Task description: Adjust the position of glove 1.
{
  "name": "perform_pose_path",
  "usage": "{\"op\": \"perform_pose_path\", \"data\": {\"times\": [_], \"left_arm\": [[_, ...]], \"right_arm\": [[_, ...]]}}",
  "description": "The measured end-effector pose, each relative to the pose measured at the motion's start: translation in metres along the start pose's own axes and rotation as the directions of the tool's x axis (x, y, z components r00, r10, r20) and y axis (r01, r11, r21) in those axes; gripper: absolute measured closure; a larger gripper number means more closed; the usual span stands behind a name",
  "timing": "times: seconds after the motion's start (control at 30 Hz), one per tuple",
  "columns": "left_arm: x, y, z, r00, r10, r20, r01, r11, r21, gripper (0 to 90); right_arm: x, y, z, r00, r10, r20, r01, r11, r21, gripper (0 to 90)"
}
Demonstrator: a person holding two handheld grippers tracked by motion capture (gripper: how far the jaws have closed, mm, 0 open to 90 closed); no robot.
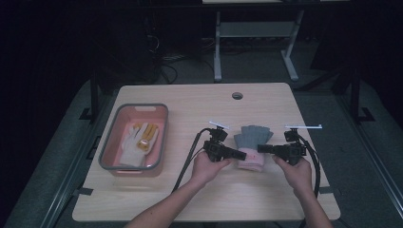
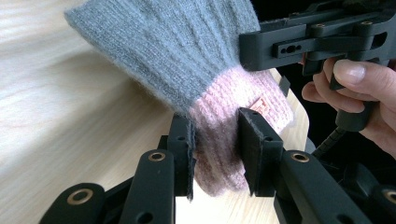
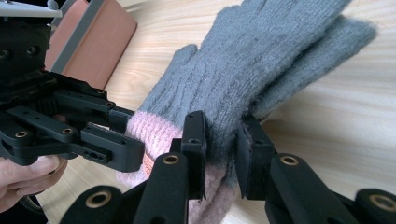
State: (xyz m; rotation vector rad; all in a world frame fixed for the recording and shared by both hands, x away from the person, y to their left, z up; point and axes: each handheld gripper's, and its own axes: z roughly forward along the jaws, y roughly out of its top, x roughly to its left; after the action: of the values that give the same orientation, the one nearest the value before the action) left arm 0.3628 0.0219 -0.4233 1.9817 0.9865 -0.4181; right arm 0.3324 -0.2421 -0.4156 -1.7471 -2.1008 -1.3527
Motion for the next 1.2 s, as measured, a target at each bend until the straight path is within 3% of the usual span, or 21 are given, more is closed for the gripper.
{"op": "perform_pose_path", "data": {"times": [0.5, 1.2], "left_arm": [[0.006, -0.001, -0.038, 0.9998, 0.005, -0.018, -0.006, 0.9991, -0.042, 67.1], [0.012, -0.004, -0.075, 0.9992, 0.000, -0.040, -0.003, 0.9965, -0.083, 67.1]], "right_arm": [[0.030, 0.019, 0.015, 0.9989, -0.034, -0.032, 0.034, 0.999, 0.012, 75.0], [0.061, 0.037, 0.032, 0.9954, -0.073, -0.062, 0.074, 0.997, 0.024, 75.0]]}}
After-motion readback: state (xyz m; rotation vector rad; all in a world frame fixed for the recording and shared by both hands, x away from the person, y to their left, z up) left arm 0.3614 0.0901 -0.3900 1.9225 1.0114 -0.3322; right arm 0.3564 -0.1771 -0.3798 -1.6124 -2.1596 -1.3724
